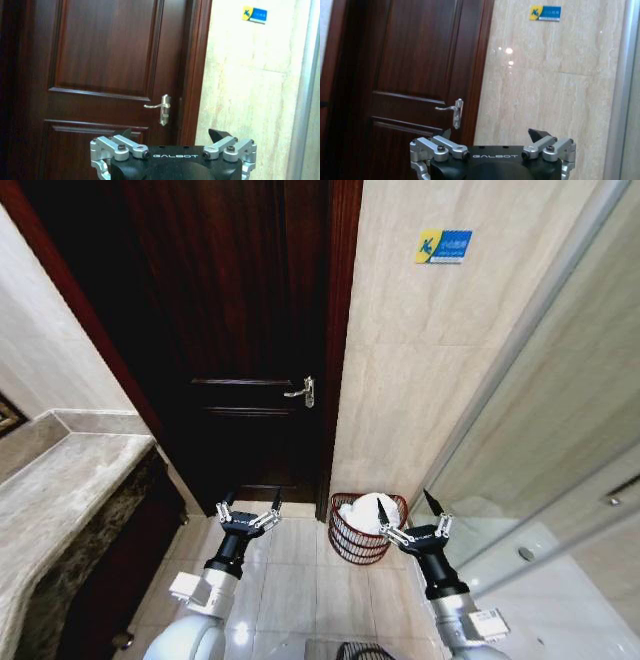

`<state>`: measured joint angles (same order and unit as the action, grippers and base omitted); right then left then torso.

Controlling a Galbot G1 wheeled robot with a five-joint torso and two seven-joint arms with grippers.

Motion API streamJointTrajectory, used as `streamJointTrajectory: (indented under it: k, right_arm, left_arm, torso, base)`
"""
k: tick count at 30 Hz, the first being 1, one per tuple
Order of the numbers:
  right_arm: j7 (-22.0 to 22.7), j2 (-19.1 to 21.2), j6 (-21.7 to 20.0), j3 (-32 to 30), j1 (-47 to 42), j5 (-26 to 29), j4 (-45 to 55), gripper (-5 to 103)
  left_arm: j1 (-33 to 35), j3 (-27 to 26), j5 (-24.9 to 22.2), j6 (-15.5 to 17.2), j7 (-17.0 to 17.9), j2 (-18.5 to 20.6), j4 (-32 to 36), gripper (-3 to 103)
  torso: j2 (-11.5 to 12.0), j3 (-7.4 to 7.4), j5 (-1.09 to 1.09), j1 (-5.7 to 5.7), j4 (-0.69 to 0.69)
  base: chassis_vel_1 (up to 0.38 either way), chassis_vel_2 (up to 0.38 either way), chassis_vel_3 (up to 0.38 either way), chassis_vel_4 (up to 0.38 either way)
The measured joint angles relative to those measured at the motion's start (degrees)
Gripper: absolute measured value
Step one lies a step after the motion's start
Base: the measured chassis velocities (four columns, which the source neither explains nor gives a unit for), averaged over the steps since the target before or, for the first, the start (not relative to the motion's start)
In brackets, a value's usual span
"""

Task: Discard the used towel into the hamper.

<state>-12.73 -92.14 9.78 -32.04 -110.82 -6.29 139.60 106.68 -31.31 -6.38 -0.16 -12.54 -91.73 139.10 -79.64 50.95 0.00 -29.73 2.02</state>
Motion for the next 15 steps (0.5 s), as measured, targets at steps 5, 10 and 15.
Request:
streamJointTrajectory:
  k: [5,10,15]
  right_arm:
    - [0.0,0.0,0.0,0.0,0.0,0.0,0.0,100]
    - [0.0,0.0,0.0,0.0,0.0,0.0,0.0,100]
    - [0.0,0.0,0.0,0.0,0.0,0.0,0.0,100]
  left_arm:
    - [0.0,0.0,0.0,0.0,0.0,0.0,0.0,100]
    - [0.0,0.0,0.0,0.0,0.0,0.0,0.0,100]
    - [0.0,0.0,0.0,0.0,0.0,0.0,0.0,100]
  torso:
    - [0.0,0.00,0.00,0.01,-0.01]
    - [0.0,-0.01,0.01,0.04,-0.01]
    - [0.0,-0.01,0.01,0.05,-0.01]
  base:
    - [0.223,-0.229,-0.221,0.231]
    - [0.240,-0.237,-0.229,0.219]
    - [0.176,-0.158,-0.162,0.164]
